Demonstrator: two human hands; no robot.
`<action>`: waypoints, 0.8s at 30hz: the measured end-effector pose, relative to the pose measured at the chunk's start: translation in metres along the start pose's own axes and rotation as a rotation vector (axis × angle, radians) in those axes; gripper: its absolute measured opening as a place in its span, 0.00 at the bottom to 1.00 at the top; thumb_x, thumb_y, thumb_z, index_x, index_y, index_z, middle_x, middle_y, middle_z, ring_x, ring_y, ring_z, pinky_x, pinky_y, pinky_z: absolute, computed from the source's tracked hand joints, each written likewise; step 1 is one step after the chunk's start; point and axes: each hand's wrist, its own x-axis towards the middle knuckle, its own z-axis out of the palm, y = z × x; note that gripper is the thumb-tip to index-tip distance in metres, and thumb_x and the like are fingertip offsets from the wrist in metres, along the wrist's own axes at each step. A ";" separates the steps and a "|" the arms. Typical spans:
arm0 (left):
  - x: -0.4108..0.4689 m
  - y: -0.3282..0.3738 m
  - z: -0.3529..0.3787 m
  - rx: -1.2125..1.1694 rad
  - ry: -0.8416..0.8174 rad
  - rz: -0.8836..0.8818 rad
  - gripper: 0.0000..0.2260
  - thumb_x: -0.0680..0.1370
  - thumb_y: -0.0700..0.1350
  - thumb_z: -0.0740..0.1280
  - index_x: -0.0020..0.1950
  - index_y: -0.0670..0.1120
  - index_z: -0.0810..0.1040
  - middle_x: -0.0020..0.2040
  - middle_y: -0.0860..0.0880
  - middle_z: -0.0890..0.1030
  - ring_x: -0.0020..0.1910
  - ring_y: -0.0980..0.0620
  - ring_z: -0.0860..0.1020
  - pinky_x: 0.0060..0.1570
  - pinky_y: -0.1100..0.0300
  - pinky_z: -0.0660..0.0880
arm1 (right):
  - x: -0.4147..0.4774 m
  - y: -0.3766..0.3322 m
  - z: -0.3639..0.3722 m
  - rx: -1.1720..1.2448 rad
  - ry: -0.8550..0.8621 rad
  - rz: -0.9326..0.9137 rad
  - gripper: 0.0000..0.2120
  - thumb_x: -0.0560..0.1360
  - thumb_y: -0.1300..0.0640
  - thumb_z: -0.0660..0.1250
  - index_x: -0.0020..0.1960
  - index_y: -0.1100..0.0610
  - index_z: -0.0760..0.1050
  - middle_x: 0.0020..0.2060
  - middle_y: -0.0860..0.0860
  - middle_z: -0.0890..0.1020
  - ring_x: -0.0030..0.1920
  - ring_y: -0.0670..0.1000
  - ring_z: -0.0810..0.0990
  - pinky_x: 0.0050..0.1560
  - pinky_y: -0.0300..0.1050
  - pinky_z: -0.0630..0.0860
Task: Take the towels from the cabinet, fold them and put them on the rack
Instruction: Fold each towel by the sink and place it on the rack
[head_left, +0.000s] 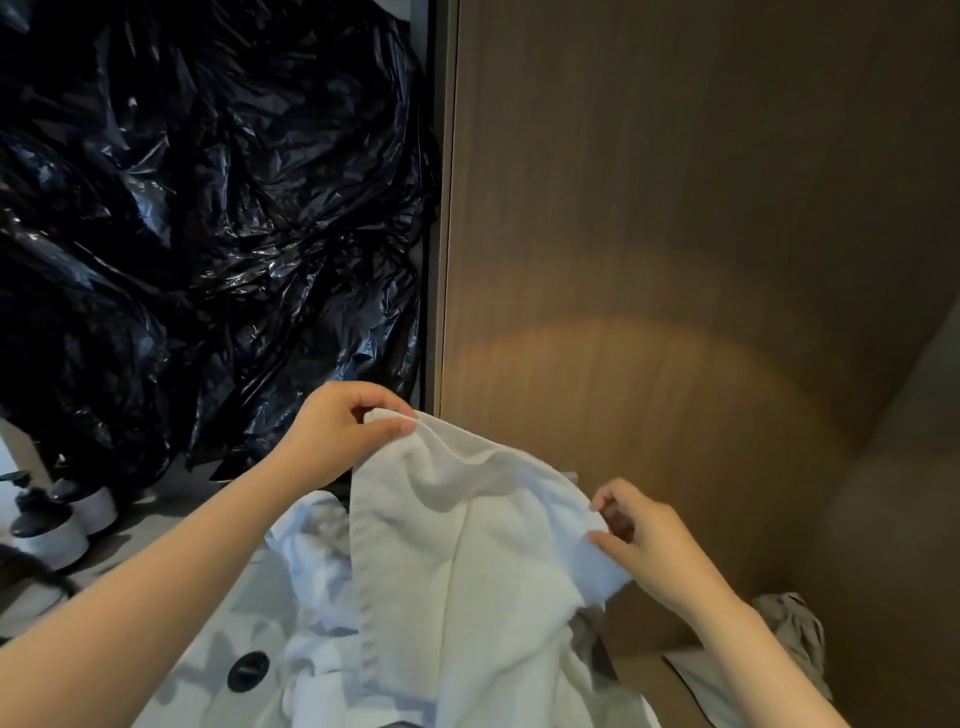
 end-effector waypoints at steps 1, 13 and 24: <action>-0.001 -0.004 0.002 0.009 -0.003 -0.008 0.07 0.72 0.43 0.75 0.39 0.55 0.85 0.39 0.56 0.85 0.38 0.59 0.82 0.34 0.69 0.76 | -0.005 0.006 0.007 0.020 -0.018 0.027 0.10 0.75 0.54 0.72 0.47 0.42 0.72 0.39 0.43 0.80 0.41 0.44 0.80 0.42 0.44 0.80; 0.001 -0.013 0.011 0.033 0.044 -0.005 0.05 0.73 0.45 0.75 0.41 0.56 0.85 0.40 0.60 0.84 0.41 0.63 0.81 0.35 0.71 0.75 | -0.024 0.035 0.047 -0.097 0.114 0.093 0.12 0.74 0.53 0.72 0.38 0.46 0.70 0.40 0.40 0.77 0.41 0.44 0.76 0.39 0.37 0.73; 0.015 -0.002 -0.024 0.004 0.159 0.001 0.05 0.68 0.49 0.78 0.39 0.59 0.85 0.39 0.59 0.84 0.39 0.61 0.82 0.34 0.71 0.75 | 0.024 0.013 -0.067 -0.241 0.494 -0.068 0.08 0.79 0.54 0.65 0.42 0.51 0.75 0.36 0.46 0.76 0.38 0.47 0.76 0.36 0.39 0.68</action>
